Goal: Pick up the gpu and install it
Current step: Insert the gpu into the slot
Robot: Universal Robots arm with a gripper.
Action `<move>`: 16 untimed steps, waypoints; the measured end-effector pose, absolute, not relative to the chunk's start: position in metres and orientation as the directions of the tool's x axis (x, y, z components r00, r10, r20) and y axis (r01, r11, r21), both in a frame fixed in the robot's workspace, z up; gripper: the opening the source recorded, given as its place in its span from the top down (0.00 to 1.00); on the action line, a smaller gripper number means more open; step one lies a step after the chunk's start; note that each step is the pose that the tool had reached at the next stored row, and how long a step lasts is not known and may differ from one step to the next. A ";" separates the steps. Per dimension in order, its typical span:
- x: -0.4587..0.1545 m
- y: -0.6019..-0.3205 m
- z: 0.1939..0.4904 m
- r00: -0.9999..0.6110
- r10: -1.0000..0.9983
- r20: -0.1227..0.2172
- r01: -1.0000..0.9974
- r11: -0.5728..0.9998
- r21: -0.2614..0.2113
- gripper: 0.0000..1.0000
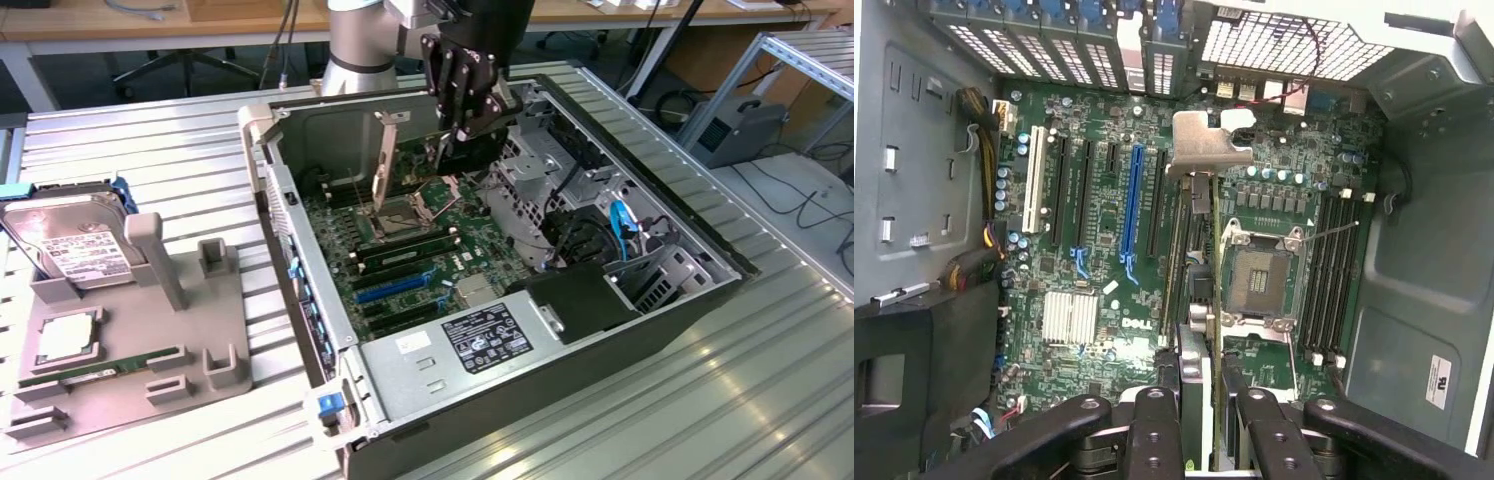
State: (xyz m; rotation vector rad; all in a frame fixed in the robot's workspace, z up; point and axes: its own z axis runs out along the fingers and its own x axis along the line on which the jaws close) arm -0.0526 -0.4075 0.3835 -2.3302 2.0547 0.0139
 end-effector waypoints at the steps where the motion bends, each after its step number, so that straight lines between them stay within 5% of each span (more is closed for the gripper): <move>1: -0.053 -0.407 0.383 0.125 -0.992 -0.030 -0.992 -0.125 -0.020 0.73; 16: -0.053 -0.408 0.379 -0.030 -0.999 -0.029 -0.999 0.031 -0.020 0.73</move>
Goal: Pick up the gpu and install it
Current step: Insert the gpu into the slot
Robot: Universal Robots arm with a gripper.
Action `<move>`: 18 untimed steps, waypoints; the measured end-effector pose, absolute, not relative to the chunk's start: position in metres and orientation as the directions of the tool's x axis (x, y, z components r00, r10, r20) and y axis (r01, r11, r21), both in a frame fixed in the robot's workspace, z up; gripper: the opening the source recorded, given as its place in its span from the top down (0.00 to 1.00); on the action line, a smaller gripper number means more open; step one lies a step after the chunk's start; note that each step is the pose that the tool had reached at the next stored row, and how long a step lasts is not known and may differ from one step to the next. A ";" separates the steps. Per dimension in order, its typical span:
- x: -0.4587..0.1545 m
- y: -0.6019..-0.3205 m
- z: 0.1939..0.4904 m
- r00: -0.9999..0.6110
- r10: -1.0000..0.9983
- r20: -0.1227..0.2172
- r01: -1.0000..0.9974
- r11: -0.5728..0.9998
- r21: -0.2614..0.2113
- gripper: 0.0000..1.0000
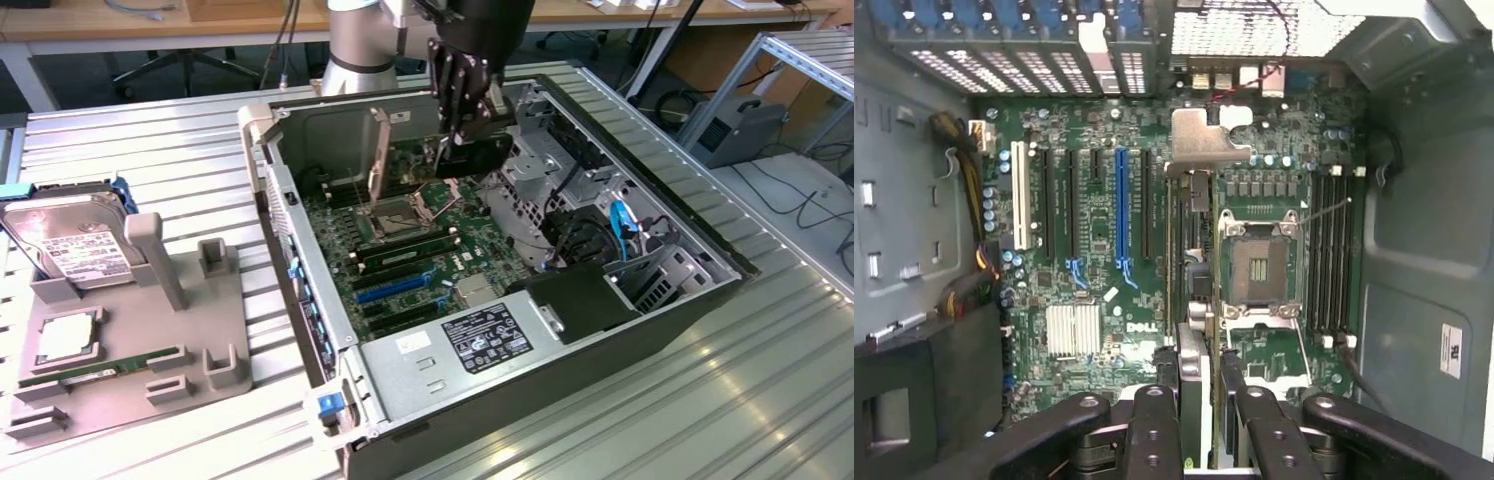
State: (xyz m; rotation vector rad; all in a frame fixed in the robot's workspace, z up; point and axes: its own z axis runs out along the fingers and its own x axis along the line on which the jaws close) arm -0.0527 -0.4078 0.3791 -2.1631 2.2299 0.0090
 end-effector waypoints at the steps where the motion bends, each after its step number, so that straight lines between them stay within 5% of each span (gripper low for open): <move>1: -0.053 -0.408 0.379 -0.045 -0.999 -0.029 -0.999 0.046 -0.020 0.73; 18: -0.056 -0.414 0.378 -0.050 -0.998 -0.029 -0.998 0.051 -0.020 0.73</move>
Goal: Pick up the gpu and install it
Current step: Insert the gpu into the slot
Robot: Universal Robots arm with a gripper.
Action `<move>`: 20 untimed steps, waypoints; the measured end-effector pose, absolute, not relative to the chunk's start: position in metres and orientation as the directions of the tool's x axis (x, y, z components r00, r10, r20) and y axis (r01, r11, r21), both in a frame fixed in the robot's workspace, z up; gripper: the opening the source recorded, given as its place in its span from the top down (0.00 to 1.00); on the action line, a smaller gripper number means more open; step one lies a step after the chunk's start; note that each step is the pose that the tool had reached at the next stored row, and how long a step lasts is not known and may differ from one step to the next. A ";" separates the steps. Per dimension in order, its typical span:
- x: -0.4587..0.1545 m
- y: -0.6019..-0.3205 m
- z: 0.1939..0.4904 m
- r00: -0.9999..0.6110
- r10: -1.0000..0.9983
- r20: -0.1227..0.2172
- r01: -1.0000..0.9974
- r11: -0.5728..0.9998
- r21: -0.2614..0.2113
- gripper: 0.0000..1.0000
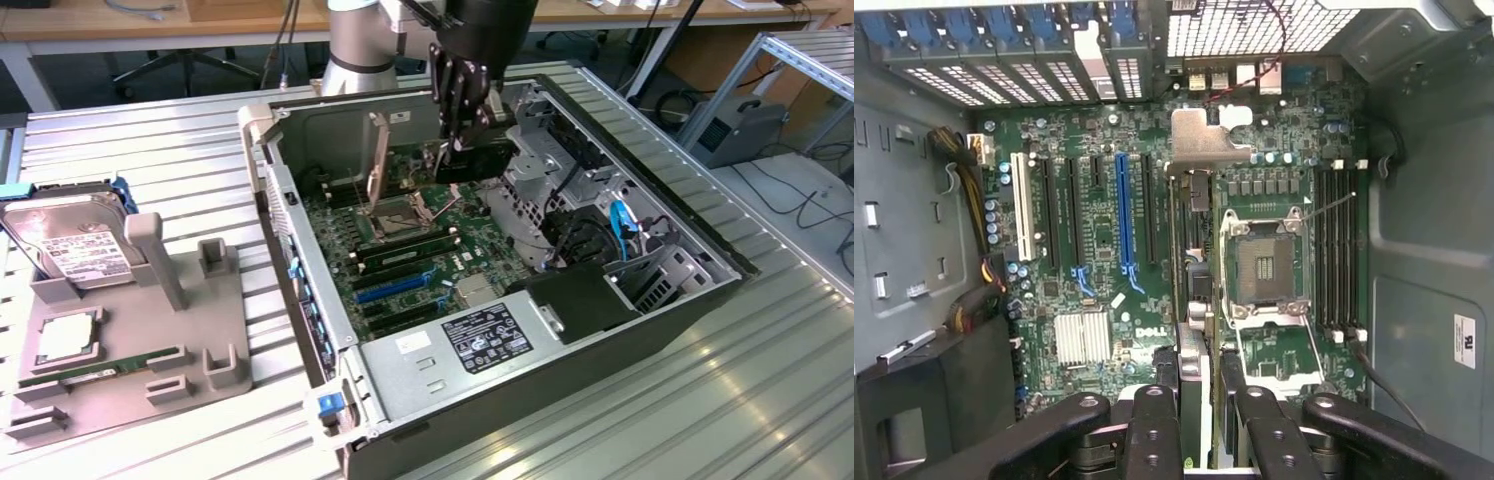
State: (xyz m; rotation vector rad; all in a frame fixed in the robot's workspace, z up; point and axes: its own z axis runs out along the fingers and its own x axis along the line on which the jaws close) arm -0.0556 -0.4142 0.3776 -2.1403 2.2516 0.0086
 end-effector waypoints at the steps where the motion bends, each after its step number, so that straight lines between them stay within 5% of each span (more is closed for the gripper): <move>1: -0.056 -0.415 0.377 -0.050 -0.998 -0.029 -0.998 0.051 -0.020 0.73; 20: -0.060 -0.421 0.375 -0.050 -0.998 -0.029 -0.999 0.051 -0.020 0.73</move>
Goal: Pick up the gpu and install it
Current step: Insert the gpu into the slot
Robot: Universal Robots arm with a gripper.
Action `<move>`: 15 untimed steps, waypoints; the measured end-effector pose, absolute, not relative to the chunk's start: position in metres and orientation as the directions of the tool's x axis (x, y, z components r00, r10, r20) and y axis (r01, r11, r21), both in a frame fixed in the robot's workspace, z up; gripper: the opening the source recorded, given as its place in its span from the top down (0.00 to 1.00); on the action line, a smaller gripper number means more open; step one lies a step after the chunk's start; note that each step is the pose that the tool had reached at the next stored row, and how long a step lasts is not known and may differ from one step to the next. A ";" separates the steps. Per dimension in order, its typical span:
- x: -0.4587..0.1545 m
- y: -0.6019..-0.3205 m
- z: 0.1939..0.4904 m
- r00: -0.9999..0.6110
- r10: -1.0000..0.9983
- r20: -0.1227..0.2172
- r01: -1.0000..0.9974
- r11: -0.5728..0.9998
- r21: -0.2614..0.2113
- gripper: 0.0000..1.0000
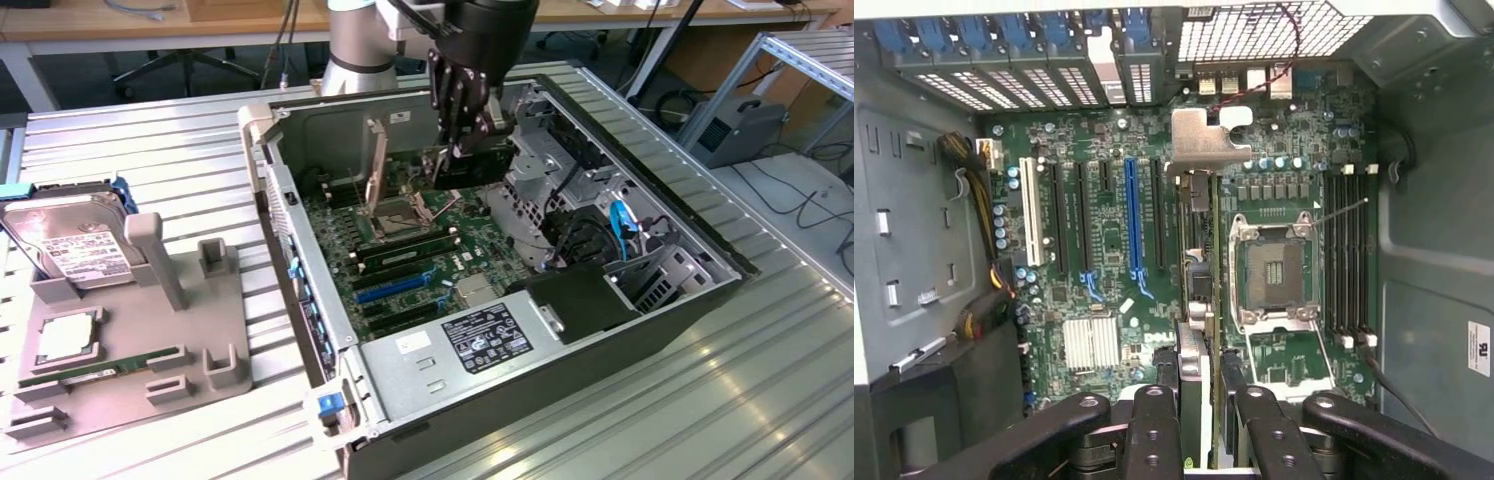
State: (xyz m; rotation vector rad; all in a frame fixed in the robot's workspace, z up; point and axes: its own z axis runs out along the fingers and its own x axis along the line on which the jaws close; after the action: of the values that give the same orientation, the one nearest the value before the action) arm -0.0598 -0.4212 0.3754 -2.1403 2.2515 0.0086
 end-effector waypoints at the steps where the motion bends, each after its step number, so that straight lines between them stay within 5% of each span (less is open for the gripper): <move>1: -0.060 -0.421 0.375 -0.050 -0.998 -0.029 -0.999 0.051 -0.020 0.73; 15: -0.070 -0.440 0.367 -0.050 -0.998 -0.029 -0.999 0.051 -0.020 0.73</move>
State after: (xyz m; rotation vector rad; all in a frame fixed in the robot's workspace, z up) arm -0.0703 -0.4395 0.3673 -2.1404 2.2516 0.0085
